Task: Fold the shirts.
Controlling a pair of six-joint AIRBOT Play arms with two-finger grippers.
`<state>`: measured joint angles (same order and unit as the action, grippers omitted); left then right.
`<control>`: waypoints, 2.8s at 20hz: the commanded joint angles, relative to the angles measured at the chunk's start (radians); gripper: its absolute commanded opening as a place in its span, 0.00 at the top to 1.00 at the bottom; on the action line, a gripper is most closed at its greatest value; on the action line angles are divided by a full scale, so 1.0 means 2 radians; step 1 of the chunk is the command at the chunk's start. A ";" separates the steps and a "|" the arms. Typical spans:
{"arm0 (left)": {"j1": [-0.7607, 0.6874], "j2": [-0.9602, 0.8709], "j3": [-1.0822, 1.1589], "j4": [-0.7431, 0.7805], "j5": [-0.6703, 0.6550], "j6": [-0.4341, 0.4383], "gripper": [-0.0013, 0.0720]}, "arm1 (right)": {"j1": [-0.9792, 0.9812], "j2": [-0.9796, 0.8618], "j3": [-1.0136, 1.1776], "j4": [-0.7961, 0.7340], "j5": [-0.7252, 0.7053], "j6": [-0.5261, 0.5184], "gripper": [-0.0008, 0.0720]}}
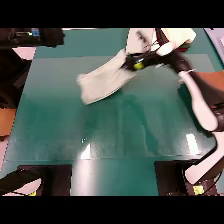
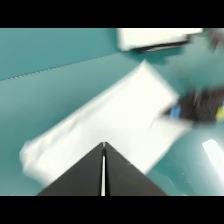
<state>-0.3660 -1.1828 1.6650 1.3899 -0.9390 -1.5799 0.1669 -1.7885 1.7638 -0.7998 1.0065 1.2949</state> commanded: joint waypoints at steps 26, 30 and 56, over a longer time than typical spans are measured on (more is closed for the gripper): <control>-0.058 0.000 0.000 -0.031 0.007 0.005 0.95 | -0.443 0.179 0.120 -0.095 0.061 -0.003 0.96; -0.058 0.000 0.000 -0.031 0.005 0.005 0.95 | -0.444 0.241 0.028 -0.202 0.074 -0.007 0.96; -0.058 0.000 0.000 -0.031 -0.032 0.031 0.95 | -0.601 0.438 -0.280 -0.051 0.081 -0.010 0.28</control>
<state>-0.4820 -1.1828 1.6650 1.3273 -1.0073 -1.5181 -1.0939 -0.9146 1.1587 -1.1446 1.2156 1.2743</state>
